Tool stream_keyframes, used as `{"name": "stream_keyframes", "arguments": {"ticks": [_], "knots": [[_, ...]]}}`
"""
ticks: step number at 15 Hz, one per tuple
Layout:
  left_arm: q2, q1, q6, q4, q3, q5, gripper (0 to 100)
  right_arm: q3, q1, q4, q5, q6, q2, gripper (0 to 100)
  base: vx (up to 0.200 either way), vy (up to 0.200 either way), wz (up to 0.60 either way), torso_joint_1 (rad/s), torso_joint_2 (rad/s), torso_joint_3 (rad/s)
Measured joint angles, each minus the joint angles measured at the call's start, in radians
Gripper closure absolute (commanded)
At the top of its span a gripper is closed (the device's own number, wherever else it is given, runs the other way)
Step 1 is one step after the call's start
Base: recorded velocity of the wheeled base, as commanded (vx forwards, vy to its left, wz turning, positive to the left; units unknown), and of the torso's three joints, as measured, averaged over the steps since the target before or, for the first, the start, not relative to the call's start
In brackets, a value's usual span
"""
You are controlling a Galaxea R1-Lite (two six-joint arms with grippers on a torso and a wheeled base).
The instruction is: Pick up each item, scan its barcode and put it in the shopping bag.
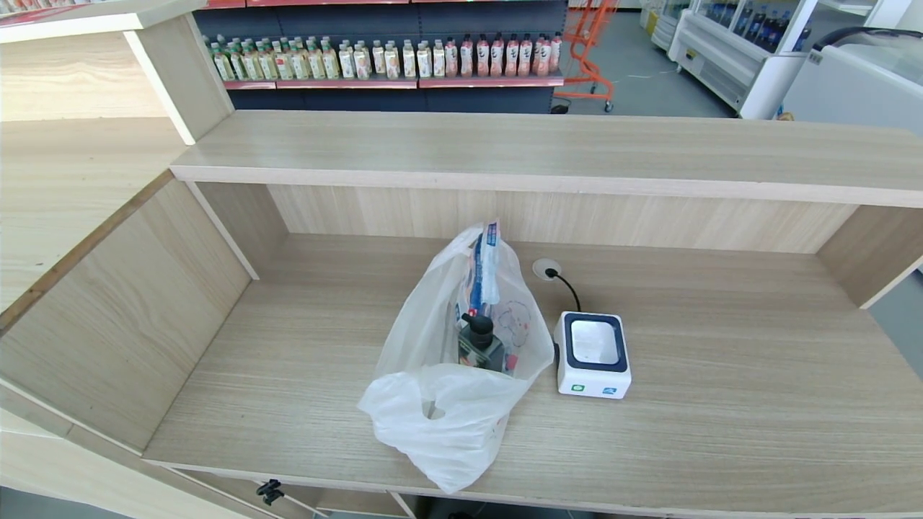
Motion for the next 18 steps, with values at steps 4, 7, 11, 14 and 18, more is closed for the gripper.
{"name": "stream_keyframes", "arguments": {"ticks": [4, 7, 11, 14, 18], "knots": [[0.0, 0.0, 0.0, 0.0, 0.0, 0.0, 0, 0.009, -0.004, -0.001, 0.0, 0.0, -0.051, 100, 0.0, 0.0, 0.0, 0.0, 0.0, 0.0], [0.0, 0.0, 0.0, 0.0, 0.0, 0.0, 0, 0.009, -0.004, 0.0, 0.0, 0.004, -0.059, 100, 0.0, 0.0, 0.0, 0.0, 0.0, 0.0], [0.0, 0.0, -0.001, 0.0, 0.0, 0.0, 0, 0.009, -0.004, 0.0, 0.0, 0.004, -0.061, 100, 0.0, 0.0, 0.0, 0.0, 0.0, 0.0], [0.0, 0.0, 0.003, 0.0, 0.0, 0.0, 0, 0.009, -0.004, 0.0, 0.0, 0.004, -0.061, 100, 0.133, -0.133, 0.0, 0.003, 0.0, 0.002], [0.0, 0.001, 0.002, 0.0, 0.0, 0.0, 0, 0.009, -0.003, 0.001, -0.001, 0.004, -0.06, 100, 0.15, -0.05, 0.0, 0.003, 0.0, 0.002]]}}
